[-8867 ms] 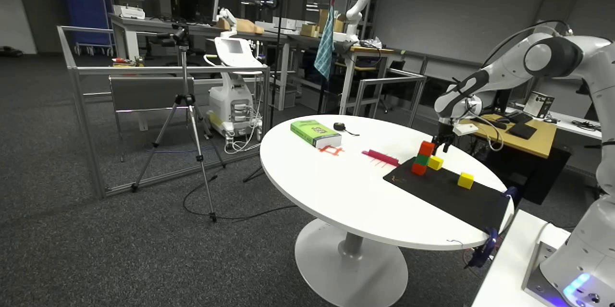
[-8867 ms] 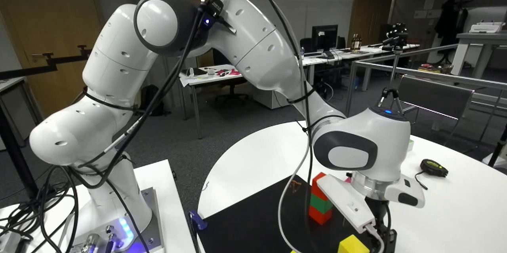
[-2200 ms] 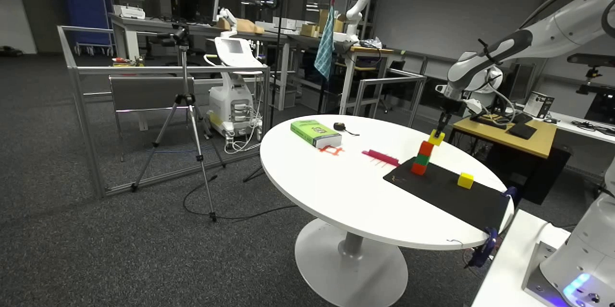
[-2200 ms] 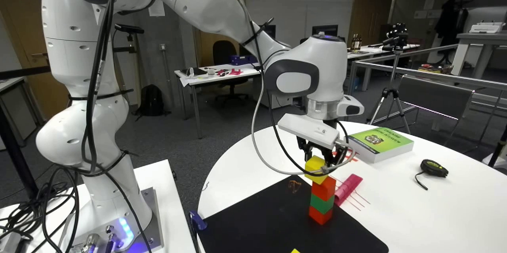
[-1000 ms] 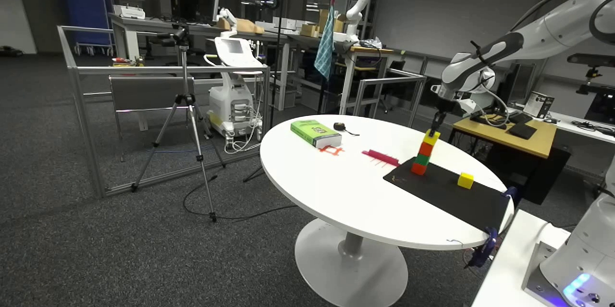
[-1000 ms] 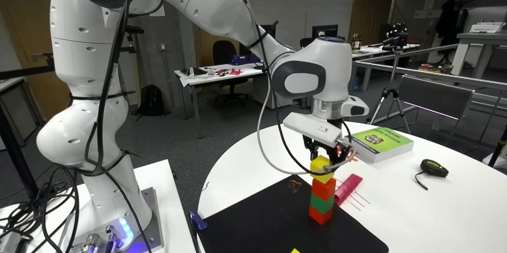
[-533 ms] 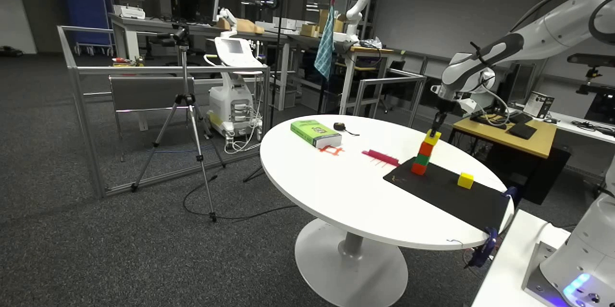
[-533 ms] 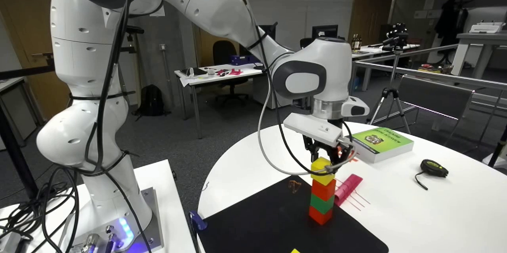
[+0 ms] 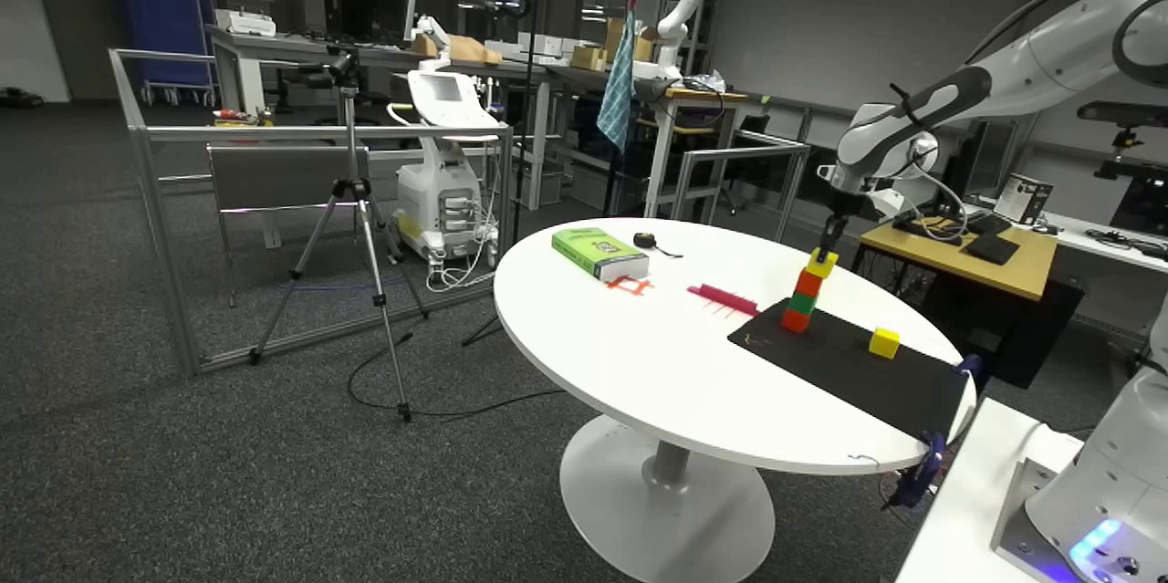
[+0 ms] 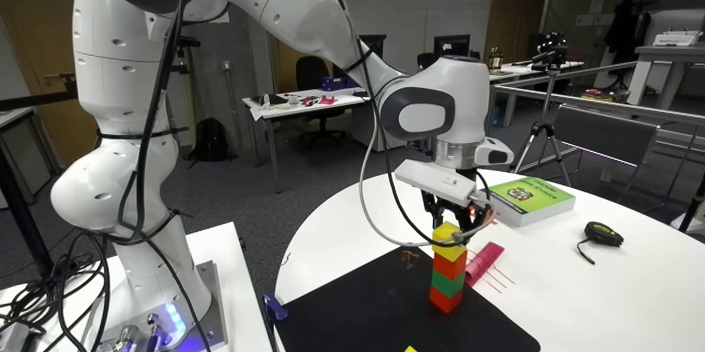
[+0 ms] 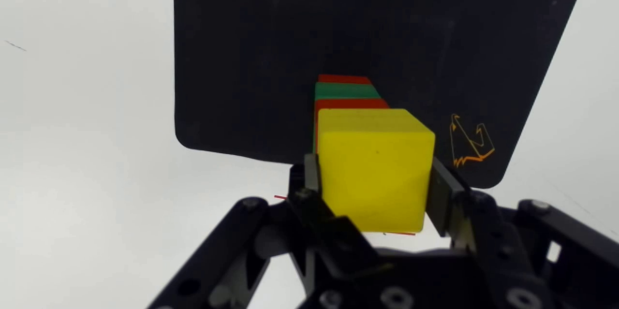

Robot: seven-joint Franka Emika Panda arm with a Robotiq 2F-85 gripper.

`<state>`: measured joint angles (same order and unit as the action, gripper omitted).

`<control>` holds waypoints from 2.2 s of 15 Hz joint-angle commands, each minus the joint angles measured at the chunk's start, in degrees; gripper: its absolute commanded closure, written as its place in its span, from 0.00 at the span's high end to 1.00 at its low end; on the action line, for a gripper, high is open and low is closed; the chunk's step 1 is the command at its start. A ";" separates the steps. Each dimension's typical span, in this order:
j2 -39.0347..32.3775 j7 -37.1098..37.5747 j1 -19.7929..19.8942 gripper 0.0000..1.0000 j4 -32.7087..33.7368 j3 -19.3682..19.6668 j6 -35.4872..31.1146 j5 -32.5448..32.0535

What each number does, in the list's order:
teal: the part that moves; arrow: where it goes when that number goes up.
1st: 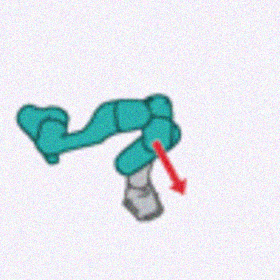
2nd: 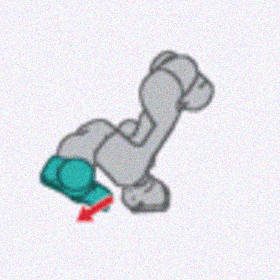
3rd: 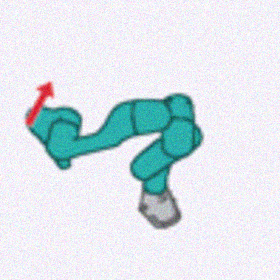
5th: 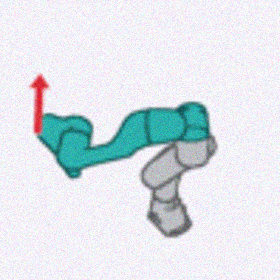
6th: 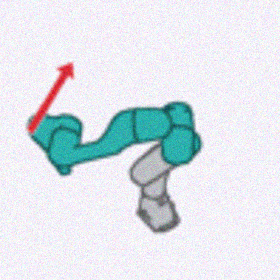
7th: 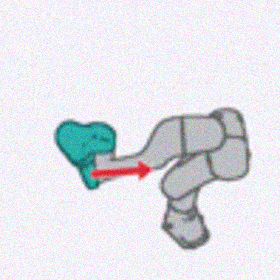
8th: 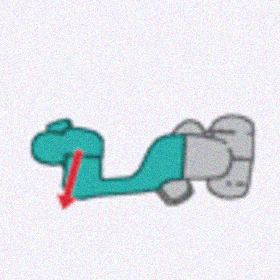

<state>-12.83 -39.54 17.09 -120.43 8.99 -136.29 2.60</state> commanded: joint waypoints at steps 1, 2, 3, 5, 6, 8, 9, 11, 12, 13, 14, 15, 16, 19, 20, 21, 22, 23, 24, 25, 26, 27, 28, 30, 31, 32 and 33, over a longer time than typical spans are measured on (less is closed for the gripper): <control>-0.06 2.06 -0.42 0.30 0.62 0.25 -0.88 -0.86; -0.05 2.29 -0.45 0.30 0.65 0.21 -0.85 -0.87; -0.03 2.48 -0.51 0.30 0.69 0.17 -0.82 -0.95; 0.11 2.65 -0.67 0.30 0.53 0.07 -1.00 -1.21; 0.09 2.77 -0.74 0.30 0.55 0.08 -1.08 -1.36; -0.18 2.77 -0.97 0.30 0.90 0.05 -0.88 -1.71; -0.26 2.86 -1.12 0.30 1.02 0.05 -0.88 -1.85; -0.41 2.99 -1.39 0.30 1.21 0.05 -0.91 -2.09; -0.45 3.02 -1.45 0.30 1.36 0.06 -0.76 -2.11; -0.49 3.12 -1.51 0.30 1.50 0.07 -0.55 -2.14; -0.47 3.12 -1.51 0.30 1.55 0.09 -0.55 -2.20; -0.49 3.14 -1.51 0.30 1.60 0.10 -0.52 -2.22; -0.55 3.19 -1.50 0.30 1.65 0.13 -0.56 -2.29; -0.74 3.30 -1.41 0.30 1.99 0.20 -0.44 -2.35; -0.79 3.26 -1.38 0.30 2.09 0.22 -0.37 -2.35; -0.85 3.25 -1.34 0.30 2.18 0.23 -0.29 -2.29; -0.92 3.19 -1.31 0.30 2.25 0.23 -0.17 -2.27; -0.99 3.27 -1.32 0.30 2.25 0.27 -0.20 -2.35; -1.07 3.21 -1.29 0.30 2.23 0.29 -0.18 -2.40; -1.13 3.12 -1.26 0.30 2.20 0.29 -0.19 -2.38; -1.17 3.08 -1.23 0.30 2.08 0.33 -0.31 -2.45; -1.26 3.15 -1.24 0.30 2.05 0.37 -0.36 -2.57; -1.36 3.17 -1.23 0.30 2.00 0.41 -0.50 -2.69; -1.64 3.19 -1.20 0.30 2.08 0.48 -0.53 -2.92; -1.68 3.19 -1.18 0.30 2.28 0.50 -0.54 -3.05; -1.87 3.33 -1.17 0.30 2.61 0.51 -0.53 -3.13; -2.05 3.66 -1.20 0.30 2.94 0.54 -0.35 -3.22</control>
<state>-14.16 -37.92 15.88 -118.79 9.18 -136.30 1.09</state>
